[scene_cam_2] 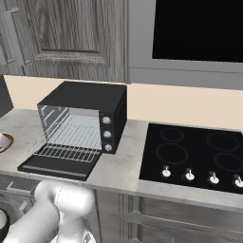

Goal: Pick up the bagel from the plate, place it on the toaster oven rack, close the door, and set the timer.

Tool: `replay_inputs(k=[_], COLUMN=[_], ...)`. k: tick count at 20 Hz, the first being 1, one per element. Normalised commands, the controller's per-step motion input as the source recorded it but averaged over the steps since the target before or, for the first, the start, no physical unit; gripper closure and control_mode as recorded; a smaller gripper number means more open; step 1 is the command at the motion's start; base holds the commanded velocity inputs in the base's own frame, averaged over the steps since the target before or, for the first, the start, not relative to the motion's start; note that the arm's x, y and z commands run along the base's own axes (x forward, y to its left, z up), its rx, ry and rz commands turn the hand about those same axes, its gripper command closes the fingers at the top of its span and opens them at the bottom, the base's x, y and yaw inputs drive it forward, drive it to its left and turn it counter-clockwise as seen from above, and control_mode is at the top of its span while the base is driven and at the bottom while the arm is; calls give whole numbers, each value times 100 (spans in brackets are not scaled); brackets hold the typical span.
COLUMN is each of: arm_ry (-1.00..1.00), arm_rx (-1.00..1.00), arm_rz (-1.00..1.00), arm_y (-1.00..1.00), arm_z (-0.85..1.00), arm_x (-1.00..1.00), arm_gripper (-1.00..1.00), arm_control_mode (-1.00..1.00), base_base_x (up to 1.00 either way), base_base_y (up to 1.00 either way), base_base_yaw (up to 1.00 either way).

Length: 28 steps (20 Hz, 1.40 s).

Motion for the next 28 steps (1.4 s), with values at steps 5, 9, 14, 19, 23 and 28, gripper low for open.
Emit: replay_inputs(k=[5, 9, 14, 19, 23, 28], arm_ry=[5, 3, 1, 0, 0, 2], arm_rx=[0, 0, 0, 0, 0, 0], arm_rz=[-7, -1, 0, 0, 0, 0], arm_y=[-64, -65, -73, -74, -67, -52], arm_z=[42, 22, 3, 0, 0, 0], arm_x=[-23, -23, -14, -1, 0, 5], arm_gripper=[100, 100, 100, 100, 100, 100], arm_control_mode=[-100, -100, -100, -100, -100, -100], base_base_x=[0, 0, 0, 0, 0, 0], base_base_y=[0, 0, 0, 0, 0, 0], base_base_yaw=[0, 0, 0, 0, 0, 0])
